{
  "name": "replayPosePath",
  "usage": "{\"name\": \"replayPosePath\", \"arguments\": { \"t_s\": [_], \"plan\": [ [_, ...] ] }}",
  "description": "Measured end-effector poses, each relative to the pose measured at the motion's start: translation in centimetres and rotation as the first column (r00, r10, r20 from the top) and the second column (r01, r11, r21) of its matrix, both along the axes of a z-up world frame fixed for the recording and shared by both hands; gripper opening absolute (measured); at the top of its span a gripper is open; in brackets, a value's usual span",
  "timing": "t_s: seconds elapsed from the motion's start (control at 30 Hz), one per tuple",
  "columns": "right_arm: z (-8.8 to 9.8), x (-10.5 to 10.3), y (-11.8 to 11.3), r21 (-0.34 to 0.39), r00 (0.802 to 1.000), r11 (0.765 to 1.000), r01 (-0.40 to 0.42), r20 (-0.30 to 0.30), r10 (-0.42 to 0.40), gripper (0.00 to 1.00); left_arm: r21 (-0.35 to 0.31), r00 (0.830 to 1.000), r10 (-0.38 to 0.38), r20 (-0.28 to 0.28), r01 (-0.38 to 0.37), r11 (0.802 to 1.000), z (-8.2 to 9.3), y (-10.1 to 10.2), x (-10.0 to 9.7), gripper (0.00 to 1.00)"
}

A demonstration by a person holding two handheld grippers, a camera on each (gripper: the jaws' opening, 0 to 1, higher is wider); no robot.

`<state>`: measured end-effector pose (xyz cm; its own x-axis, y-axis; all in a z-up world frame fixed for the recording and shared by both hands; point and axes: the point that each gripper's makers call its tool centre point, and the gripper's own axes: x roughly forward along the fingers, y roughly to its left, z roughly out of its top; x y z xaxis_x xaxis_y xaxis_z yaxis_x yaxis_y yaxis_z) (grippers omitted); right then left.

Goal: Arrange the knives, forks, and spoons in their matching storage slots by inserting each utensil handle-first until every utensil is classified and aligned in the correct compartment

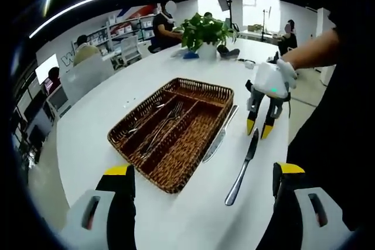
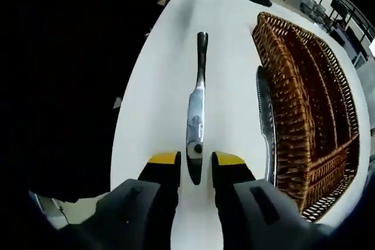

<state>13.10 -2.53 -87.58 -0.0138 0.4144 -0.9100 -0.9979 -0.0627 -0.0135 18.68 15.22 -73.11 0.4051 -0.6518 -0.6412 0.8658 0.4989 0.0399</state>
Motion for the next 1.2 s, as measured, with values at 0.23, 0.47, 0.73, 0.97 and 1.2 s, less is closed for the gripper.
{"name": "replayPosePath", "arguments": {
  "t_s": [0.23, 0.47, 0.73, 0.97, 1.2],
  "plan": [
    [0.0, 0.2, 0.1, -0.007, 1.0, 1.0, 0.015, -0.006, -0.015, 0.14, -0.003, 1.0, 0.0, -0.005, 0.0, 1.0, -0.4, -0.3, -0.3, 1.0],
    [0.1, -0.4, 0.4, -0.061, 0.999, 0.997, -0.055, -0.004, 0.054, 0.09, -0.002, 1.0, 0.003, -0.005, -0.003, 1.0, -0.5, -0.4, -0.2, 1.0],
    [0.1, -0.7, -0.1, -0.125, 0.999, 0.992, -0.031, -0.019, 0.028, 0.08, 0.027, 0.999, -0.045, -0.011, 0.046, 0.999, -1.9, -1.6, -0.7, 0.98],
    [1.1, -0.8, -0.5, -0.16, 1.0, 0.987, -0.029, -0.014, 0.027, 0.08, 0.073, 0.991, -0.124, -0.048, 0.128, 0.989, -5.7, -3.3, -1.7, 0.88],
    [2.2, -0.4, -0.1, -0.17, 0.999, 0.985, -0.032, -0.008, 0.031, 0.08, 0.118, 0.95, -0.289, -0.117, 0.303, 0.946, -11.1, -7.3, -3.7, 0.6]
  ]
}}
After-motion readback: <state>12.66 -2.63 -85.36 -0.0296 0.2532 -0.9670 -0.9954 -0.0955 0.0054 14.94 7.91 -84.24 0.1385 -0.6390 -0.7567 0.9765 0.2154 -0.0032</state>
